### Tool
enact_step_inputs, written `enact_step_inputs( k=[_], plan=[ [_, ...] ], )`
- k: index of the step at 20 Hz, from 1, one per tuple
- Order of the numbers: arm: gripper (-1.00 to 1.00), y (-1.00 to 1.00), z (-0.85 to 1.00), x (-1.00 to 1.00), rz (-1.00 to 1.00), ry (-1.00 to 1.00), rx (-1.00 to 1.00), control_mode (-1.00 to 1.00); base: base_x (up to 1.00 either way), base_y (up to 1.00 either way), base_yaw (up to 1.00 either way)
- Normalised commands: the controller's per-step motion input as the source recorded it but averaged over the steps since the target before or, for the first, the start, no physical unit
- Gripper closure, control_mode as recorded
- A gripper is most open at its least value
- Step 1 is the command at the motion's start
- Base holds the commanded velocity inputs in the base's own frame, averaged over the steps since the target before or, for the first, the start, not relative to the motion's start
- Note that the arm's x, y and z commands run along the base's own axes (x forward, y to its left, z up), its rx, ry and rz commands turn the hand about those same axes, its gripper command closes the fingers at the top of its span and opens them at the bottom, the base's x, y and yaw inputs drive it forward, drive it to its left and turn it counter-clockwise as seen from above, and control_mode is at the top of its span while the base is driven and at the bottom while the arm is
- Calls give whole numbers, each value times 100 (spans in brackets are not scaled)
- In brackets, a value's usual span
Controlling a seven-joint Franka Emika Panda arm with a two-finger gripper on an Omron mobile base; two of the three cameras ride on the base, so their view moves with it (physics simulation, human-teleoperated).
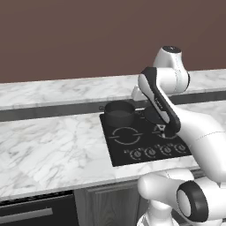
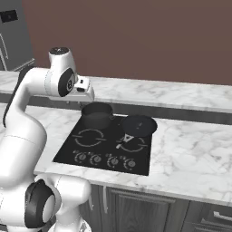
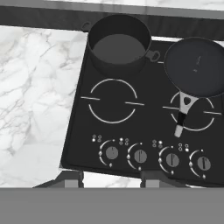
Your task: Move the pot and pan from the stove into the sink.
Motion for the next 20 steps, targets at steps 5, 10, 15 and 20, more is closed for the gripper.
enact_step_inputs(
  k=[5,10,15,20],
  plan=[
    [-100,0,0,0,0,0,0,-100,0,0,0],
    [-100,-6,-2,-1,0,0,0,-100,0,0,0],
    [-100,-46,-11,0,-3,1,1,-100,0,0,0],
    [-100,-69,-15,0,-2,1,3,-100,0,0,0]
  ],
)
